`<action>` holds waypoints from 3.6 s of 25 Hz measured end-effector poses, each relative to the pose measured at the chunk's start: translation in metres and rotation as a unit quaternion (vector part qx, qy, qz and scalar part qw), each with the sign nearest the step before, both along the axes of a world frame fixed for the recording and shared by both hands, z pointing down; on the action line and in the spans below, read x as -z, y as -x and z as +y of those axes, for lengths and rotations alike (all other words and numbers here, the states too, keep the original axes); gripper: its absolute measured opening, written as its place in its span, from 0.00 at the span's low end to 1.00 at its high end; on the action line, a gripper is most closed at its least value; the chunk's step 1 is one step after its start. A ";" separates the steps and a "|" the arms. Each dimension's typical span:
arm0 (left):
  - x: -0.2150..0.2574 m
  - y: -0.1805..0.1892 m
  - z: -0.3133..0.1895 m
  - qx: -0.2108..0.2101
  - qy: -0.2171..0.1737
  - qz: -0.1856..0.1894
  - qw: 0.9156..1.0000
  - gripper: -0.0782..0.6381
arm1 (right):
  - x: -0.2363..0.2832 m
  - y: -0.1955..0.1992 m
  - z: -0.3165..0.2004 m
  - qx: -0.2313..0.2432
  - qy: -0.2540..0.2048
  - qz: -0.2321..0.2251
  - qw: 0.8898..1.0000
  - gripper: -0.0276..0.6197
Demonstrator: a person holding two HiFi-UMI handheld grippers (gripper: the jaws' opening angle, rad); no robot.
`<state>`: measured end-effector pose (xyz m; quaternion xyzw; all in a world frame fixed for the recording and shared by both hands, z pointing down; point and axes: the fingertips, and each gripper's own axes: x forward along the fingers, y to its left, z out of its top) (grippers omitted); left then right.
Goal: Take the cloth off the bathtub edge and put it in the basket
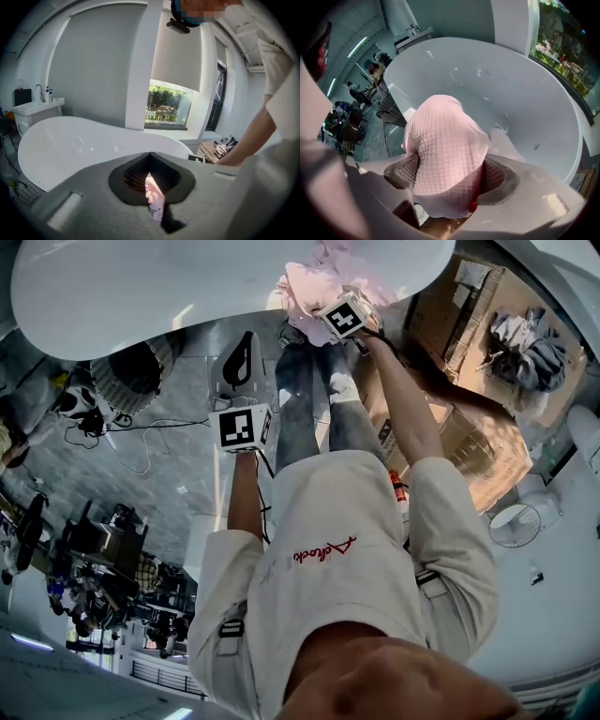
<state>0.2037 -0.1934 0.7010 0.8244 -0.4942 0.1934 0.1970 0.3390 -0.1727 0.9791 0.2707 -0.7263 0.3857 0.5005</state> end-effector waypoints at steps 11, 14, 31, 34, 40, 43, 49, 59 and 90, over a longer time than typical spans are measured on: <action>0.009 -0.006 0.007 0.003 -0.008 0.005 1.000 0.11 | 0.017 -0.001 -0.005 0.023 -0.084 0.026 0.996 0.40; 0.012 -0.004 0.010 0.006 -0.010 0.006 1.000 0.11 | 0.013 -0.004 0.006 0.005 -0.078 0.023 0.997 0.34; 0.032 -0.027 0.011 -0.012 -0.028 0.004 1.000 0.11 | 0.124 -0.013 -0.004 -0.158 -0.185 -0.104 0.964 0.28; 0.045 -0.033 0.008 -0.014 -0.042 0.005 0.999 0.11 | 0.164 -0.020 -0.018 -0.177 -0.223 -0.123 0.951 0.28; 0.088 -0.031 0.001 -0.009 -0.072 -0.001 0.997 0.11 | 0.267 -0.038 -0.058 -0.190 -0.313 -0.149 0.919 0.28; 0.117 -0.028 -0.005 0.000 -0.091 0.001 0.996 0.11 | 0.328 -0.047 -0.080 -0.192 -0.361 -0.159 0.898 0.28; 0.180 -0.028 -0.021 0.010 -0.147 0.005 0.989 0.11 | 0.439 -0.067 -0.112 -0.186 -0.444 -0.175 0.859 0.28; 0.269 -0.045 -0.043 0.003 -0.207 0.012 0.978 0.11 | 0.552 -0.102 -0.125 -0.202 -0.499 -0.201 0.818 0.28; 0.286 0.104 0.013 0.176 -0.232 -0.015 0.957 0.11 | 0.580 0.053 -0.123 -0.085 -0.467 -0.290 0.831 0.29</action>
